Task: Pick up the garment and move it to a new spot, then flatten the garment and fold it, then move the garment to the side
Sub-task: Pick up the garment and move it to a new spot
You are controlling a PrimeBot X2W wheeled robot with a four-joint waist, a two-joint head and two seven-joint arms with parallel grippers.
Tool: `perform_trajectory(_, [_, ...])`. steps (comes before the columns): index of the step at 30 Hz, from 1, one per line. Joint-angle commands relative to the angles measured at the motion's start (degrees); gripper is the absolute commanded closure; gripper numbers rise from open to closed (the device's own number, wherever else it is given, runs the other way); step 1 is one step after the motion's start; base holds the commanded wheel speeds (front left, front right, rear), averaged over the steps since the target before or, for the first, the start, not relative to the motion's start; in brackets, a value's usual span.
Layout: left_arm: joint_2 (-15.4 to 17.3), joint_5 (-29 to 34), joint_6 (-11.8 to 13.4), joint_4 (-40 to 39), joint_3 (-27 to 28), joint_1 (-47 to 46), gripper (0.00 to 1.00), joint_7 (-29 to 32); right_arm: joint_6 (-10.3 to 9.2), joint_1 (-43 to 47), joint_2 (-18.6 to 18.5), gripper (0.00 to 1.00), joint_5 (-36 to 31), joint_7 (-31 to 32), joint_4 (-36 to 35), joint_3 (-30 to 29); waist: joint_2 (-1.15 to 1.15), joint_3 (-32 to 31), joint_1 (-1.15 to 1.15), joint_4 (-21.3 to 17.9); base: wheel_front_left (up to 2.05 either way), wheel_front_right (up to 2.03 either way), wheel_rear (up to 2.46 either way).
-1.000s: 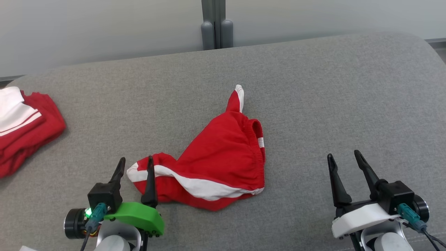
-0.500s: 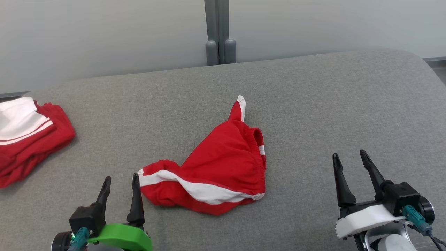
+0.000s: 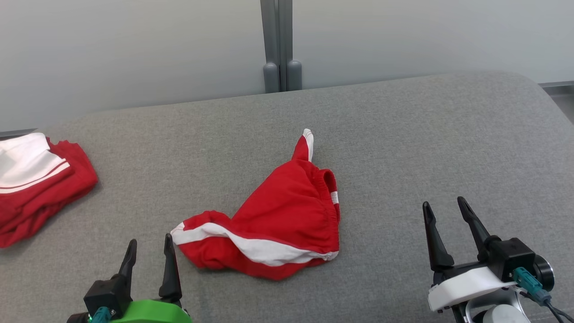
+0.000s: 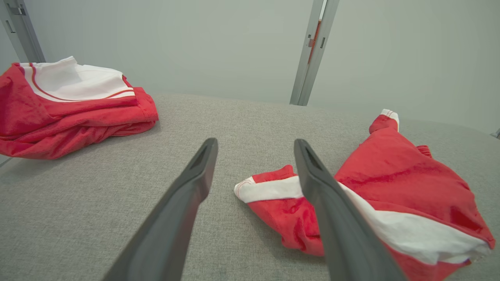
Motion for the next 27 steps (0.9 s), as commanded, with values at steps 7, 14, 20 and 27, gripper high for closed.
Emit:
perform_trajectory(7, [-1.73,2.67,-2.12,0.83,2.48,0.96,0.0,-0.2,0.0,0.93,-0.09,0.0,-0.68,-0.18,0.98,1.64,0.0,0.3,0.0,0.17,0.0,0.0,0.0])
perform_trajectory(14, [-2.88,4.15,-3.39,0.75,3.21,-0.55,0.0,-0.21,0.0,-0.72,-0.11,0.0,0.55,-0.18,8.95,9.57,0.0,2.08,0.0,2.52,0.0,0.0,0.0])
perform_trajectory(20, [-3.55,5.44,-4.04,0.77,3.75,-1.92,0.0,-0.14,0.0,-5.53,-0.12,0.0,2.85,-0.19,19.59,14.86,0.0,4.09,0.0,5.76,0.0,0.0,0.0])
perform_trajectory(27, [-4.14,6.29,-4.48,0.79,4.51,-2.47,0.0,-0.14,0.0,-9.64,-0.13,0.0,5.43,-0.18,25.86,16.39,0.0,5.34,0.0,8.61,0.0,0.0,0.0])
